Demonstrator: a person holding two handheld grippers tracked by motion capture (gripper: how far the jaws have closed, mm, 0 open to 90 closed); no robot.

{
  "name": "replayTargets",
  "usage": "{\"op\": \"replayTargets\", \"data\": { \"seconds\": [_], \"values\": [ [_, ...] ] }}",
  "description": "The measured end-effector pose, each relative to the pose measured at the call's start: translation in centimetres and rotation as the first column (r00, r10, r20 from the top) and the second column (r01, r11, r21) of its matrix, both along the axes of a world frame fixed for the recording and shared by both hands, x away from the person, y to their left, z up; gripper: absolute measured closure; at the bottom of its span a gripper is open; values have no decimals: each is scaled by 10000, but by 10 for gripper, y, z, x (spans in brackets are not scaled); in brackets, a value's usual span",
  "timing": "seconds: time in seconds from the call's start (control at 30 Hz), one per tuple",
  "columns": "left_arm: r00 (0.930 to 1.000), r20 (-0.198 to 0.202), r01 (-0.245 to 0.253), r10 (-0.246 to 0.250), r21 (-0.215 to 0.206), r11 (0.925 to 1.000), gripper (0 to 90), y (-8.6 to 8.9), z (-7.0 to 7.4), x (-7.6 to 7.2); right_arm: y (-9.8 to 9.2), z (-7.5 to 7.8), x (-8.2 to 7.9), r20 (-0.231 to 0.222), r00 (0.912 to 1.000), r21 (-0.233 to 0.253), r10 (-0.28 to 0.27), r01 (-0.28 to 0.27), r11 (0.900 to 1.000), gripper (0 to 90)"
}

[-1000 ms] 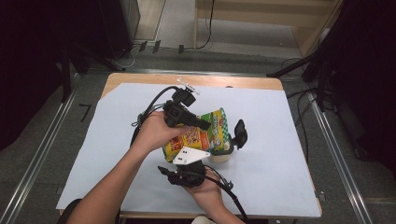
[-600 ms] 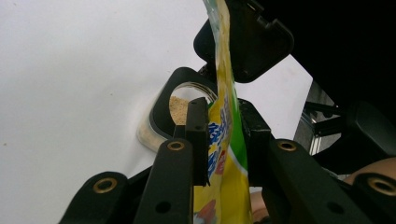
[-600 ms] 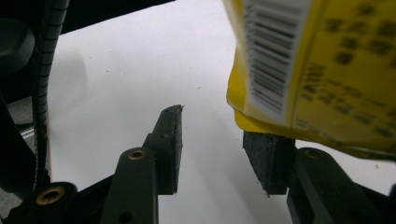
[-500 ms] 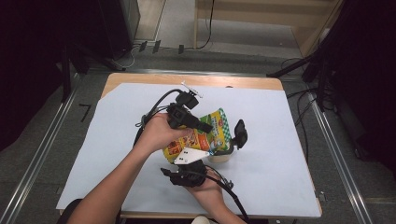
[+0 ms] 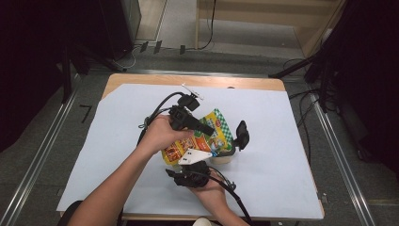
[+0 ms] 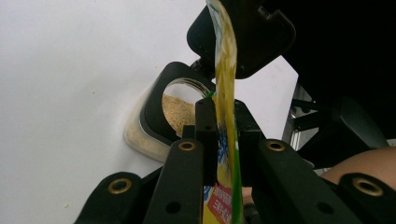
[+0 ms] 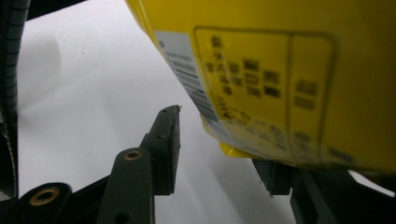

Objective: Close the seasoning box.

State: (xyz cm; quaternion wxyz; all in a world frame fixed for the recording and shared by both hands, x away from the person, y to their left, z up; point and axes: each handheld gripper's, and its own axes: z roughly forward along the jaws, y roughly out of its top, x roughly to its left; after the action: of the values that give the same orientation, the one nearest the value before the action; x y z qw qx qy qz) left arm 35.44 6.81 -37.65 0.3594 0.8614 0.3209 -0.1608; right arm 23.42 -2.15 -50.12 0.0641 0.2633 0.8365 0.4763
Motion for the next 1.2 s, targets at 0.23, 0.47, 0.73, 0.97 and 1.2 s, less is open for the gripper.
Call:
{"op": "replayTargets", "data": {
  "seconds": [0.23,0.47,0.73,0.97,1.2],
  "values": [
    [9997,-43,237,-238,-227,9995,900,8,1,1,2,-3,-1,192,9998,-375,32,-25,9993,535],
    [10000,22,-14,15,-344,9994,900,20,3,1,4,-4,1,54,10000,-490,39,-37,9988,517],
    [9994,-327,-167,134,-1042,9944,900,41,7,3,6,-3,3,97,9999,-433,-100,104,9990,498],
    [9992,-17,-400,400,-1120,9929,900,57,11,1,3,0,6,150,9995,-147,-262,264,9995,482],
    [9986,49,-517,532,-1666,9847,900,76,16,3,-2,6,9,298,9985,234,-467,460,9987,476]
  ]
}}
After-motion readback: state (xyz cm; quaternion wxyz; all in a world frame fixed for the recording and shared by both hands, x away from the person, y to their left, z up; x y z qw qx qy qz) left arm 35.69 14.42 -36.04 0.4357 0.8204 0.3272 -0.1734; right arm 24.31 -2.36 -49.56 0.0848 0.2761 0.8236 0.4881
